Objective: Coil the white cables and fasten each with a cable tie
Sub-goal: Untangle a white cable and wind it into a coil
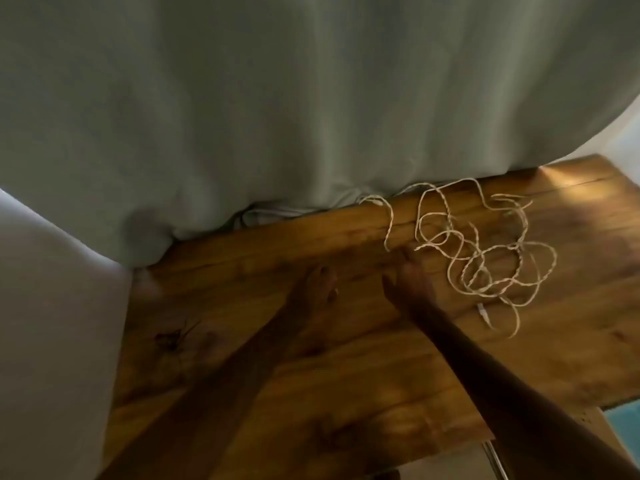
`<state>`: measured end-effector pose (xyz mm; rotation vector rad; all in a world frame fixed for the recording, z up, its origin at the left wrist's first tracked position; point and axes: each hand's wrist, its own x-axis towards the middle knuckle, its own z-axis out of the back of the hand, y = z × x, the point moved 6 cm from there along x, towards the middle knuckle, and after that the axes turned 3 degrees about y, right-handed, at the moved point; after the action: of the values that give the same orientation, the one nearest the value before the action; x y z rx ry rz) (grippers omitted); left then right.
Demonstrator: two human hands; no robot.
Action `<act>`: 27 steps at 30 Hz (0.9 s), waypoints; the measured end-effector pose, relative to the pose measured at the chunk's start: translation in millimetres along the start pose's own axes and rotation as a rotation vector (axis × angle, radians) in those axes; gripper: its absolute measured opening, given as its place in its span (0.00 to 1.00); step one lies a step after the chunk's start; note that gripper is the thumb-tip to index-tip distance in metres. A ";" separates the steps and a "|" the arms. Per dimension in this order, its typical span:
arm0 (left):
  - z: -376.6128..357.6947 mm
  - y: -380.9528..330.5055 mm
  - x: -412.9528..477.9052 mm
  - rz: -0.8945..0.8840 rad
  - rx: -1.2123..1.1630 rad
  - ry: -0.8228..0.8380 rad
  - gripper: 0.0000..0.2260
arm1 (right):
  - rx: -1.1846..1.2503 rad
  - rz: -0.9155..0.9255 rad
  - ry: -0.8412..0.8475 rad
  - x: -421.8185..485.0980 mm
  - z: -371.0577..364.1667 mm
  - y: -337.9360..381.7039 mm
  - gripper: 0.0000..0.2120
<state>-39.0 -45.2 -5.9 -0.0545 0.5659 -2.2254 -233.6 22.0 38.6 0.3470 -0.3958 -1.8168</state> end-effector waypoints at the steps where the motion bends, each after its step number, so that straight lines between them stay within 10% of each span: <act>1: -10.6 0.3 0.8 -0.022 0.001 0.009 0.18 | 0.005 0.030 -0.082 10.3 -1.6 -0.6 0.22; 13: -58.3 3.6 36.9 -0.036 0.018 -0.446 0.19 | -0.194 0.010 -0.422 84.6 -67.5 -41.6 0.13; 27: -58.7 -1.0 34.1 -0.081 0.210 -0.454 0.20 | -0.142 0.166 -0.458 66.7 -69.2 -31.8 0.14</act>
<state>-75.4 -47.4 -63.2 -0.4675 0.0827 -2.2374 -249.2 -40.2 -39.7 -0.2033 -0.5889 -1.7402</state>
